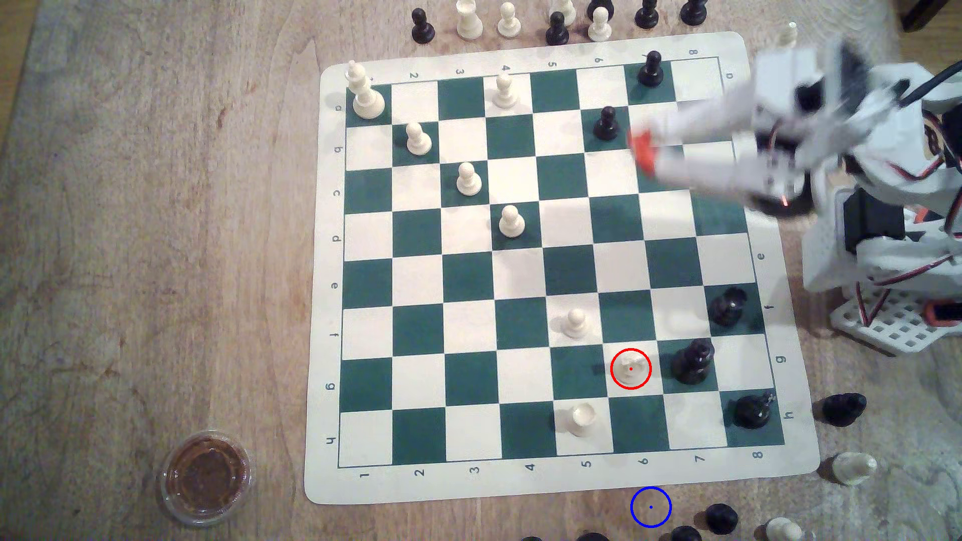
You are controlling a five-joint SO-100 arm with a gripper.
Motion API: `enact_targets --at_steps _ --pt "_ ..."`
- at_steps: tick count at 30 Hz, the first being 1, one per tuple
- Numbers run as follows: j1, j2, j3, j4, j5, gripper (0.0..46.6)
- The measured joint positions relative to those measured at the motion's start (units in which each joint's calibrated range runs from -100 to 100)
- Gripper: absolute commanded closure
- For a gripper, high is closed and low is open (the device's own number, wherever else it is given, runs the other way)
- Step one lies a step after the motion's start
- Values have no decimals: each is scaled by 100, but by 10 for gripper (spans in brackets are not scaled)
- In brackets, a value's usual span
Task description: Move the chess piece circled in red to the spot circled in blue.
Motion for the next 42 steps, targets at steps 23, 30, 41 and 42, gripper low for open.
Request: enact_targets --at_steps 23,30,41,42 --pt "-1954 3410 -940 1020 -1128 349" --pt "-1962 4122 -940 462 -1201 345" --pt "-2117 4726 -940 -40 -1182 349" --pt "-2117 4826 -940 -80 -1172 352"
